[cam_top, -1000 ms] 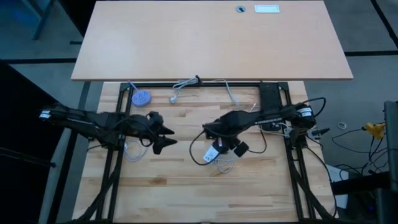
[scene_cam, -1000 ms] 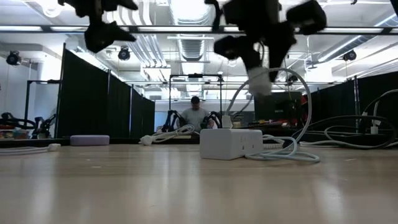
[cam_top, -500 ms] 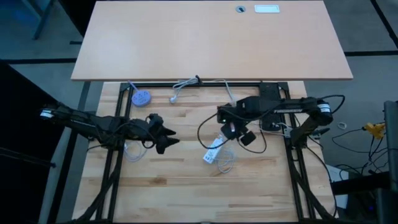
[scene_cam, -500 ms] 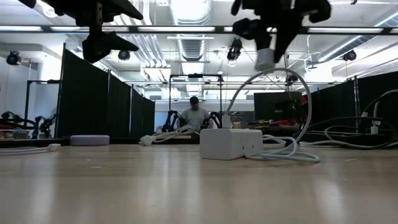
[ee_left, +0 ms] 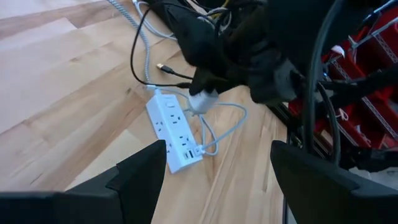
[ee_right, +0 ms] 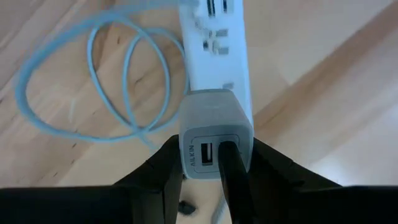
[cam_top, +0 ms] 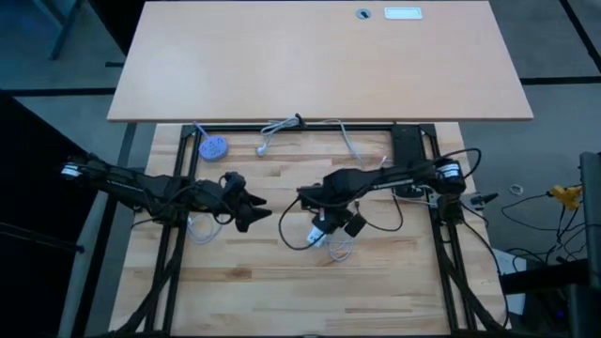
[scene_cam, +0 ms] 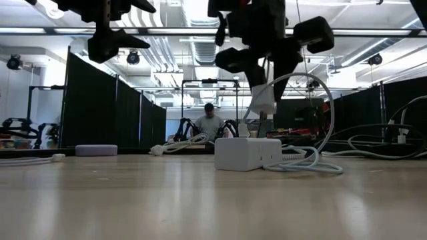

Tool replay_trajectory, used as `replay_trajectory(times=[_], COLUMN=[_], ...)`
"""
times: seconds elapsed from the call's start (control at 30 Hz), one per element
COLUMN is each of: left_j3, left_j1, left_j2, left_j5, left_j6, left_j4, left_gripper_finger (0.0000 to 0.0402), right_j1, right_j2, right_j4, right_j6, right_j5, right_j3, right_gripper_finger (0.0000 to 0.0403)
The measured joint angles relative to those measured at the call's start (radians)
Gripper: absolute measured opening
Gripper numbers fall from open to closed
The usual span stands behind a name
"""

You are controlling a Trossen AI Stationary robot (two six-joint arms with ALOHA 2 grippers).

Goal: Insert USB
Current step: Insert the white charger adapter into the white outlet extension

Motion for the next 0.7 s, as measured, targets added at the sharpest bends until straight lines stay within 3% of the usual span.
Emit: replay_trajectory(times=[0.2,0.37,0.7], left_j3=[0.000,0.000,0.000], left_j1=[0.000,-0.006,-0.006], left_j2=[-0.002,-0.002,-0.003], left_j5=[0.000,0.000,0.000], left_j6=[0.001,-0.002,0.016], left_j4=[0.000,-0.001,-0.001], left_gripper_finger=[0.0275,0.0275,0.0275], right_j1=[0.004,-0.002,-0.006], right_j2=[0.087,0.088,0.082], right_j4=[-0.016,0.002,0.010], right_j6=[-0.028,-0.031,-0.044], right_j5=[0.040,0.087,0.046], right_j3=[0.046,0.052,0.041], right_gripper_finger=[0.0126,0.0126,0.0126])
